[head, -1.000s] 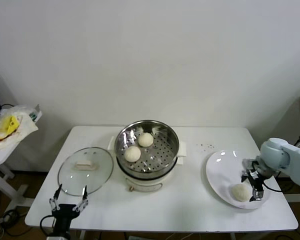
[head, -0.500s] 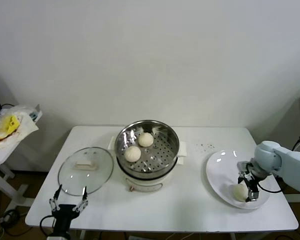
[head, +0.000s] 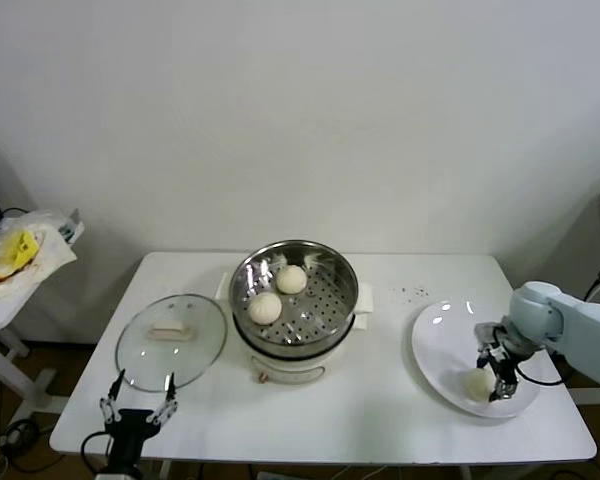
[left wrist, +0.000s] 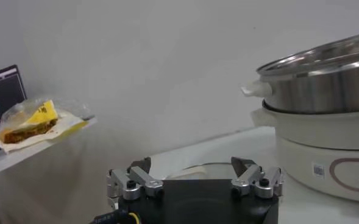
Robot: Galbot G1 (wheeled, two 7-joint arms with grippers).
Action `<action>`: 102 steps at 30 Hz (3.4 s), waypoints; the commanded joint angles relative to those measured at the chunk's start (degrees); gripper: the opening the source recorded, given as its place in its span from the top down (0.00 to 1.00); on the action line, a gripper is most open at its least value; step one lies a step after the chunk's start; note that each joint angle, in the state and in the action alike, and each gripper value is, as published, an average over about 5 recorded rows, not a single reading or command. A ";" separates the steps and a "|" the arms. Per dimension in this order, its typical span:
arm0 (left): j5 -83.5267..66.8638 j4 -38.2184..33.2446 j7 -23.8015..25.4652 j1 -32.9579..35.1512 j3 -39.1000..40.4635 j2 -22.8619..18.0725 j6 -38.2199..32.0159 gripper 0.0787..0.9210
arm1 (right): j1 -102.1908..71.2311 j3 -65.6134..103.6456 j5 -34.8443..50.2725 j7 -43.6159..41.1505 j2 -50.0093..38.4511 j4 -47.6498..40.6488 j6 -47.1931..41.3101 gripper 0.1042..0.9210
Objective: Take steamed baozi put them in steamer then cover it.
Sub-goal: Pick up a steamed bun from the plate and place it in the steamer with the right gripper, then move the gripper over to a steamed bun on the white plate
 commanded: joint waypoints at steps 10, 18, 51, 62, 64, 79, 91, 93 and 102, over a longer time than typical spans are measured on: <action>0.33 -0.61 0.09 1.24 0.26 0.35 -0.06 0.12 | 45.59 -28.44 1.69 -3.98 15.52 -0.11 27.96 0.31; 0.65 -0.78 0.08 2.05 0.29 0.33 -0.06 0.12 | 53.62 -27.05 3.04 -5.81 29.36 0.73 40.41 0.31; -1.66 -1.89 0.28 4.10 0.07 0.82 0.49 0.12 | 30.49 -20.99 -10.93 -5.30 54.37 -0.67 46.01 0.31; -3.43 -2.35 0.29 4.35 -0.05 0.60 1.33 0.12 | 31.33 -22.36 -8.75 -4.97 53.89 -0.74 44.12 0.17; -3.46 -2.30 0.28 4.38 -0.13 0.62 1.27 0.12 | 31.41 -22.10 -8.90 -5.30 53.42 -0.81 44.05 0.14; -3.49 -1.99 0.14 4.92 -0.34 1.13 0.78 0.12 | 38.22 -16.30 -5.85 -2.61 37.54 0.80 37.74 0.12; -4.11 -1.89 0.44 4.46 -0.07 2.71 0.77 0.12 | 47.54 -32.35 22.00 0.96 11.07 3.80 5.61 0.12; -4.03 -1.96 0.48 4.32 0.23 2.54 0.84 0.12 | 45.45 -31.43 21.96 0.49 7.25 3.26 3.11 0.12; -4.84 -2.65 0.51 3.15 0.90 1.22 2.08 0.12 | 25.96 -19.05 13.66 -1.95 -1.07 -3.51 1.91 0.12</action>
